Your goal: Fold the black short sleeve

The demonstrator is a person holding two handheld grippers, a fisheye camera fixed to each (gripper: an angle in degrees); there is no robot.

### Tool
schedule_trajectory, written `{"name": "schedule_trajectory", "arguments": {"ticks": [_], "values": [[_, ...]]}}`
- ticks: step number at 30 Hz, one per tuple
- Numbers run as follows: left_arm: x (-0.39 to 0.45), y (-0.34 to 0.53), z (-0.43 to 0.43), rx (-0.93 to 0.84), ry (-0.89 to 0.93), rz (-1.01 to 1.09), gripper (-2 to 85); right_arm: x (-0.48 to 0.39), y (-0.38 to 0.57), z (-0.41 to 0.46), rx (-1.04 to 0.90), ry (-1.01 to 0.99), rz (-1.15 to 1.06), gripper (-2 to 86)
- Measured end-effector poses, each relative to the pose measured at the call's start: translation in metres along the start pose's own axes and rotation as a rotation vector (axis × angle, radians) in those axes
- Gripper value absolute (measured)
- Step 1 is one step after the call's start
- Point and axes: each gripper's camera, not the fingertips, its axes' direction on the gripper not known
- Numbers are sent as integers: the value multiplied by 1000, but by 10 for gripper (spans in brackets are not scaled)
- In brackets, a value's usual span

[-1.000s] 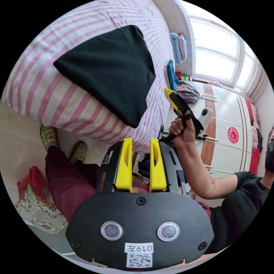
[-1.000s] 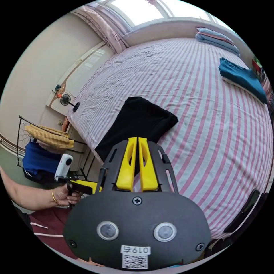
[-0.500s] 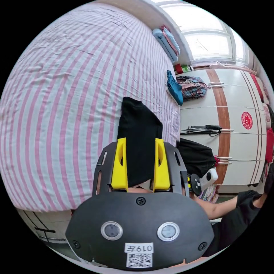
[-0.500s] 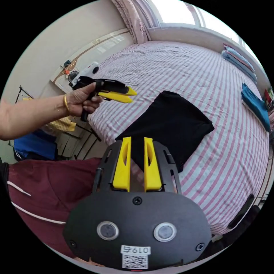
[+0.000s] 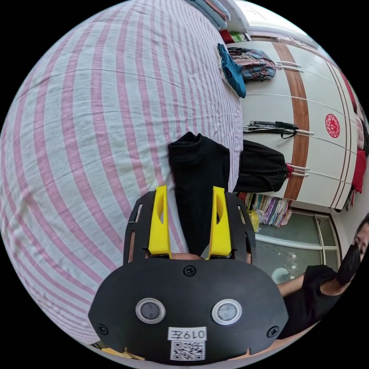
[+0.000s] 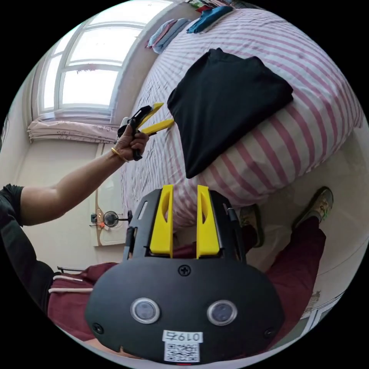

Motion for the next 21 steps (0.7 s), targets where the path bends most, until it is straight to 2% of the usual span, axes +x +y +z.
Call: {"name": "schedule_trajectory", "arguments": {"ticks": [8, 10, 17, 21], "values": [[-59, -26, 68, 56, 196, -86, 125, 26, 78, 33, 232, -334, 350, 101], [-64, -31, 83, 51, 198, -76, 121, 32, 99, 41, 301, -417, 418, 98], [-76, -54, 143, 34, 227, -55, 97, 28, 148, 56, 414, -568, 501, 84], [-86, -60, 168, 44, 243, -74, 67, 10, 156, 61, 420, -599, 474, 82]]}}
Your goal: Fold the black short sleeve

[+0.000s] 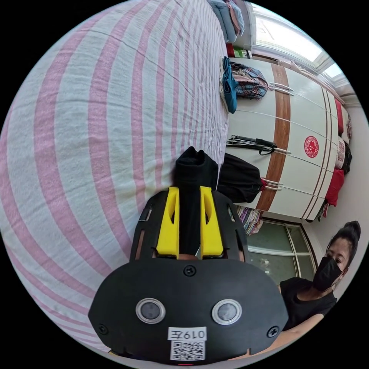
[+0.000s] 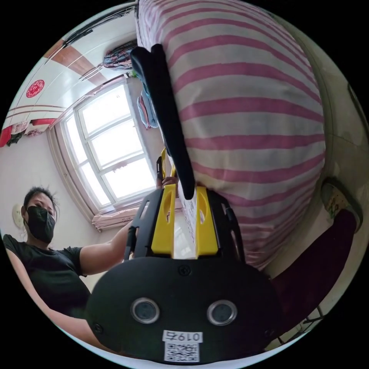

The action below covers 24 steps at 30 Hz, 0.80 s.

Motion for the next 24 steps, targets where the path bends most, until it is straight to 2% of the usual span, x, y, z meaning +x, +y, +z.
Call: {"name": "schedule_trajectory", "arguments": {"ticks": [4, 9, 15, 17, 24], "values": [[-10, -4, 21, 7, -49, -7, 41, -18, 13, 10, -22, 41, -55, 24], [-8, -10, 44, -6, -125, 36, 36, -36, 34, 5, -27, 78, -101, 6], [-24, -19, 73, -51, -106, 38, 50, -32, 44, 7, -66, 114, -91, 20], [-28, -22, 82, -64, -30, 47, 76, -27, 47, 10, -76, 90, -68, 36], [-27, -31, 107, -118, -29, 118, 126, -16, 70, -15, 29, 75, -25, 66]]}}
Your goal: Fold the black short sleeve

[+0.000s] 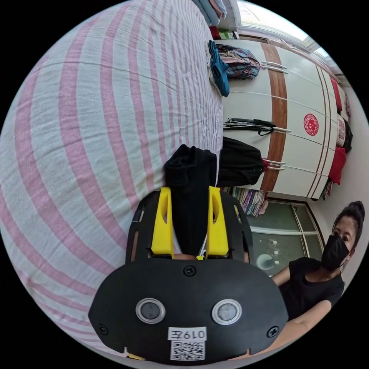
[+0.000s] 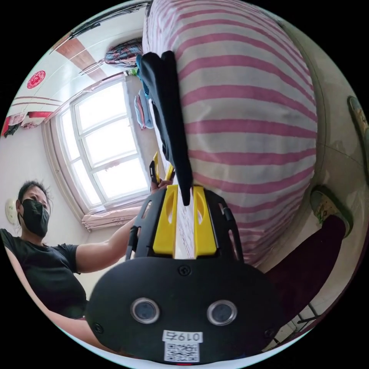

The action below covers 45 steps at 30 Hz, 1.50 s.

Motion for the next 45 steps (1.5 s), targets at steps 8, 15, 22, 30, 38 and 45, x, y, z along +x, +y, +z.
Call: {"name": "schedule_trajectory", "arguments": {"ticks": [8, 15, 22, 30, 38, 45], "values": [[-10, -6, 20, 49, 61, -25, 134, 15, 2, 17, 41, -112, 16, 83], [-25, 29, -2, 143, 39, -105, 126, 29, -6, 6, -7, -67, 1, 80], [-24, 11, 22, 92, -19, -94, 128, 44, -33, 18, -12, -69, -9, 76], [-34, 3, 28, 120, 102, -109, 119, 77, -55, 25, 46, -187, 35, 8], [-31, -16, 20, 116, -56, -152, 52, 103, -100, 26, -10, -44, 34, 12], [-38, -22, 3, 84, 77, -184, 100, 120, -154, 34, -176, 4, -24, 81]]}}
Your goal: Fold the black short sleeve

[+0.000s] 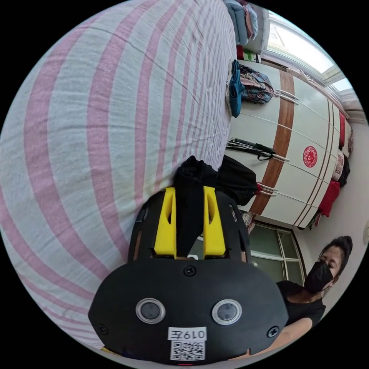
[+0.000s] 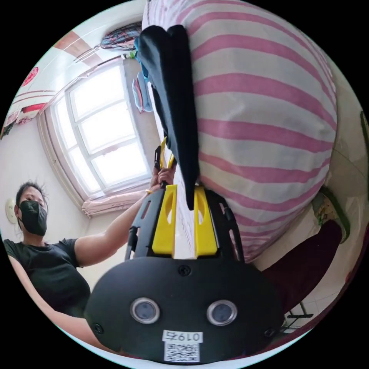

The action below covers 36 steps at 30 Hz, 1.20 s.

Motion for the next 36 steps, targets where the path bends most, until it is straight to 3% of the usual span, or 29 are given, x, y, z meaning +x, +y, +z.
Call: {"name": "schedule_trajectory", "arguments": {"ticks": [4, 8, 10, 12, 16, 27, 31, 36], "values": [[17, 3, -37, 5, -79, 44, 108, -13, -28, -24, -167, 128, -96, 64], [61, 24, -66, 54, -218, 199, 79, -47, -65, -76, -144, 319, -248, 30], [86, 30, -53, 9, -279, 306, 73, -95, -101, -87, -132, 510, -467, 20], [103, 33, -39, -1, -393, 369, 78, -121, -135, -76, -152, 625, -605, 71], [126, 33, -48, 180, -593, 376, 107, -149, -221, -37, -222, 792, -819, 100], [121, 4, -74, 92, -984, 408, 37, -104, -337, 8, -351, 943, -893, 48], [119, 1, -123, 140, -923, 420, 53, -94, -370, -11, -287, 904, -851, 54], [86, 18, -199, 170, -646, 342, 123, -119, -419, -13, -185, 811, -920, 68]]}}
